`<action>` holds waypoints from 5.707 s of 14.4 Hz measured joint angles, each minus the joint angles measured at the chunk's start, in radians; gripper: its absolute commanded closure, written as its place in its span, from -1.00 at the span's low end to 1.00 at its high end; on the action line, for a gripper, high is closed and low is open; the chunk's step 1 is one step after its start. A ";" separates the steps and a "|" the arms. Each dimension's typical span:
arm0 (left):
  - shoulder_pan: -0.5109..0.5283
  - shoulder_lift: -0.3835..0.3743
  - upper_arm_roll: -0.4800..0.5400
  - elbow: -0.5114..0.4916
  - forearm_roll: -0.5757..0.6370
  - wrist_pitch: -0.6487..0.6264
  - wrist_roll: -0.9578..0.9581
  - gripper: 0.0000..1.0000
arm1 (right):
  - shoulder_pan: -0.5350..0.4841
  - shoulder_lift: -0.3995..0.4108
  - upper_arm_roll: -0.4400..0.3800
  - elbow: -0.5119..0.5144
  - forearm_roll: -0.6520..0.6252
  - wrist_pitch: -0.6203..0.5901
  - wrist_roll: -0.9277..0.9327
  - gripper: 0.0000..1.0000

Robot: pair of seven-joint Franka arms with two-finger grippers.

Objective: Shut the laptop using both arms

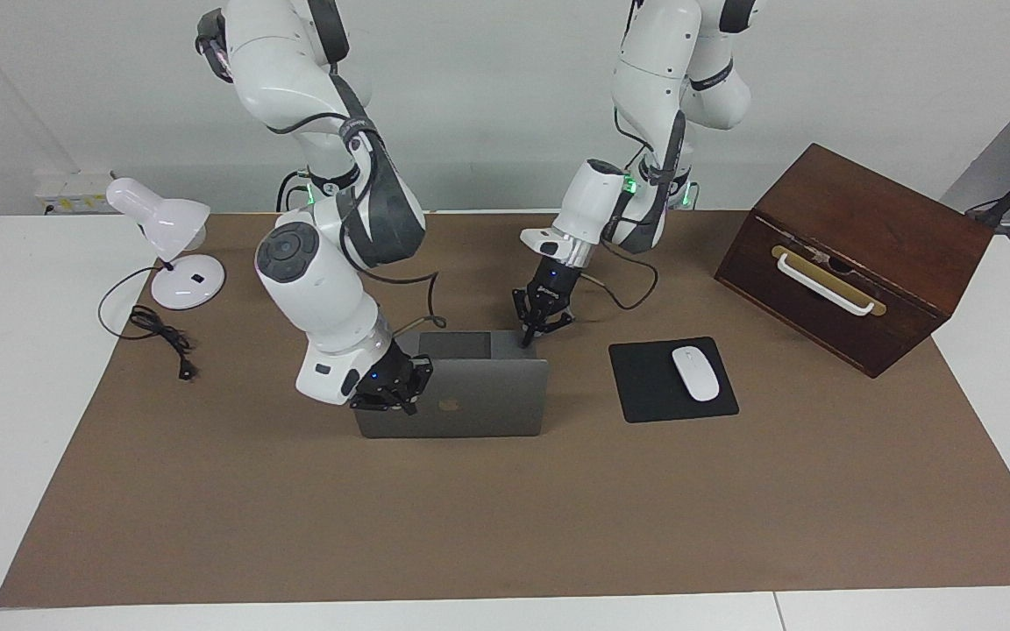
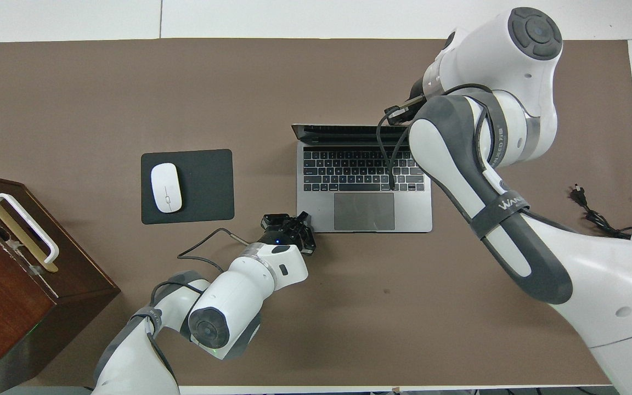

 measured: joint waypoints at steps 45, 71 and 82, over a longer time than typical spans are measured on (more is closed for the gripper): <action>0.000 0.000 0.000 0.000 0.000 0.001 0.015 1.00 | 0.025 -0.153 0.001 -0.421 0.000 0.129 0.017 1.00; 0.003 -0.024 0.011 -0.009 0.000 -0.020 0.012 1.00 | -0.006 -0.418 -0.016 -0.329 -0.015 -0.305 0.154 0.16; 0.005 -0.402 0.014 -0.009 0.000 -0.783 0.044 1.00 | -0.046 -0.554 -0.016 -0.328 -0.078 -0.407 0.154 -1.00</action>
